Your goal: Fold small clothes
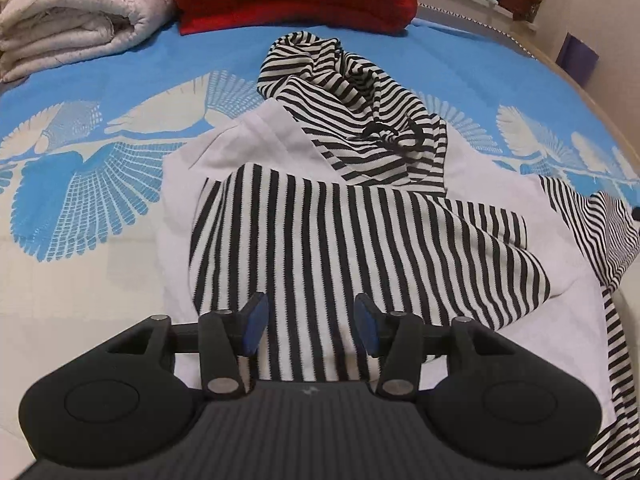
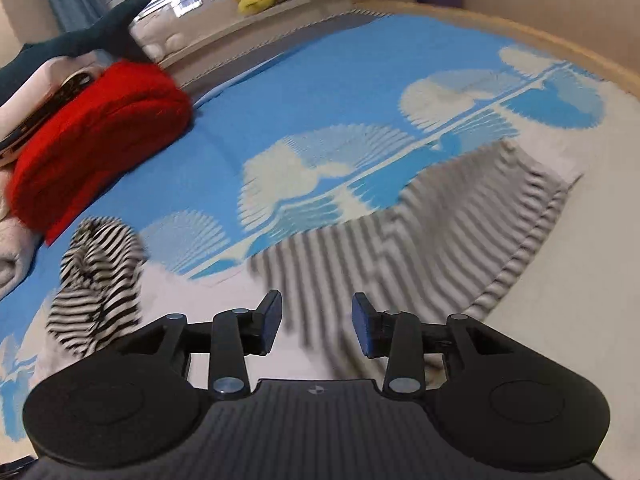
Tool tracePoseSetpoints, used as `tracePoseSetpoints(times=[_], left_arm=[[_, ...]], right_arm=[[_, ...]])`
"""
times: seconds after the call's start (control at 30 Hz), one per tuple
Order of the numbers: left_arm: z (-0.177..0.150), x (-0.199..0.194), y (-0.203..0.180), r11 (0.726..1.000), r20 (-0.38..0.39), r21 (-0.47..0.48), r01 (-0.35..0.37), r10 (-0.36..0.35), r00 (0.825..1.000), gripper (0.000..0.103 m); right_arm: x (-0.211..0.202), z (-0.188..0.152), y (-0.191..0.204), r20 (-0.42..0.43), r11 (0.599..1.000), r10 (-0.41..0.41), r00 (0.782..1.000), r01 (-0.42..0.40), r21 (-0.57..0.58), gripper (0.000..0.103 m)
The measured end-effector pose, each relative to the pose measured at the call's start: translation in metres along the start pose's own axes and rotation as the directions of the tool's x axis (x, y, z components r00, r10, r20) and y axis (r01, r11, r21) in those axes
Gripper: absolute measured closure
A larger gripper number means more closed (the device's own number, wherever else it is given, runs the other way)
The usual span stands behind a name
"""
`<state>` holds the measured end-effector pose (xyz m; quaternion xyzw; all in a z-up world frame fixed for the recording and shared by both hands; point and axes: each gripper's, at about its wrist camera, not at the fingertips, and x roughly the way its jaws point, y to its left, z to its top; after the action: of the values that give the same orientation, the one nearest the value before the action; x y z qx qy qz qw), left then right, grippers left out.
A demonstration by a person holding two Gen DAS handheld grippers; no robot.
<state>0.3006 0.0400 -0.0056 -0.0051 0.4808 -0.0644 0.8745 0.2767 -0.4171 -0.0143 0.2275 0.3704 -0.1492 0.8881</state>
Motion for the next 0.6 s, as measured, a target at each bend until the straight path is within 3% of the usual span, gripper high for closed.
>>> tracePoseSetpoints(times=[0.2,0.6], left_arm=[[0.001,0.004,-0.001,1.0,-0.012,-0.011,0.007,-0.007,1.0,0.048],[0.003,0.007,0.002,0.999,-0.02,-0.034,0.02,-0.021,1.0,0.045]], right_arm=[[0.007,0.012,-0.055,0.018,0.996,0.003,1.0,-0.005,0.091,0.063],[0.047,0.019,-0.165,0.037,0.955,-0.116,0.993,0.102,0.279,0.063]])
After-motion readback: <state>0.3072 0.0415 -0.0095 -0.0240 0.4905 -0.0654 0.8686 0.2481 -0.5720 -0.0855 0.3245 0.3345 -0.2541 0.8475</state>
